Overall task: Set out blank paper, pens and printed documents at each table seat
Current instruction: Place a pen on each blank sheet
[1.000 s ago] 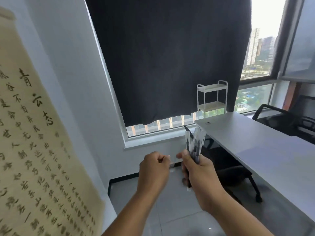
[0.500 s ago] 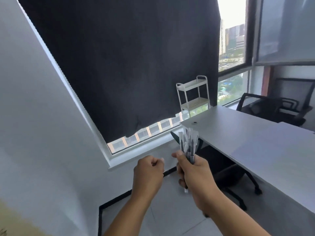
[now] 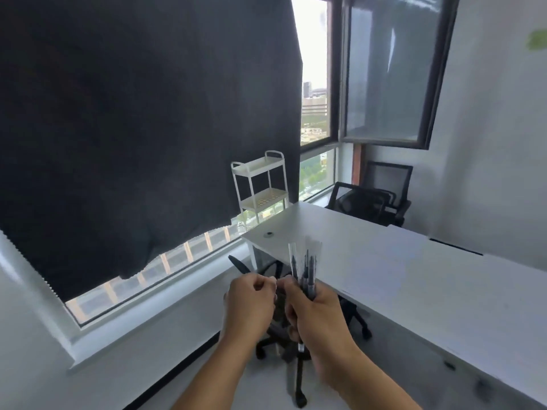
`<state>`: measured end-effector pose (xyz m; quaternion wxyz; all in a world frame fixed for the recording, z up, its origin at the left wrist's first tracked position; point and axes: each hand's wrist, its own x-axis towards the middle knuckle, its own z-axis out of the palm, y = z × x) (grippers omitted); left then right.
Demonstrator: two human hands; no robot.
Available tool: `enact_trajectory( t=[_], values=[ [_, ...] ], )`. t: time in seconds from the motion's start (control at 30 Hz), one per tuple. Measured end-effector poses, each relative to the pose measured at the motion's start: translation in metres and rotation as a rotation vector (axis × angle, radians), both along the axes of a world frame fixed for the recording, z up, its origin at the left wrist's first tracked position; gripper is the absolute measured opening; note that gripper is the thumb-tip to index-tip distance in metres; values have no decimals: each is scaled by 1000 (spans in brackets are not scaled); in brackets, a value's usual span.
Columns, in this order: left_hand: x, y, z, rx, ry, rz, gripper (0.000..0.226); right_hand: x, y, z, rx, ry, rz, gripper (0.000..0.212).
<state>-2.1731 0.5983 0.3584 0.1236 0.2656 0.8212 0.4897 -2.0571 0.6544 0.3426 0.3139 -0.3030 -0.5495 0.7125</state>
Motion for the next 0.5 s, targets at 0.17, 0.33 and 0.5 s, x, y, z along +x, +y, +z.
enact_trajectory(
  t=[0.17, 0.33, 0.5],
  values=[
    [-26, 32, 8, 70, -62, -118, 38, -13, 16, 14, 51, -62, -114, 43],
    [-25, 68, 7, 49, -80, -250, 33, -4, 43, 21, 40, -81, -268, 36],
    [-20, 118, 9, 38, -44, -380, 34, 5, 83, 18, 45, -68, -398, 34]
  ],
)
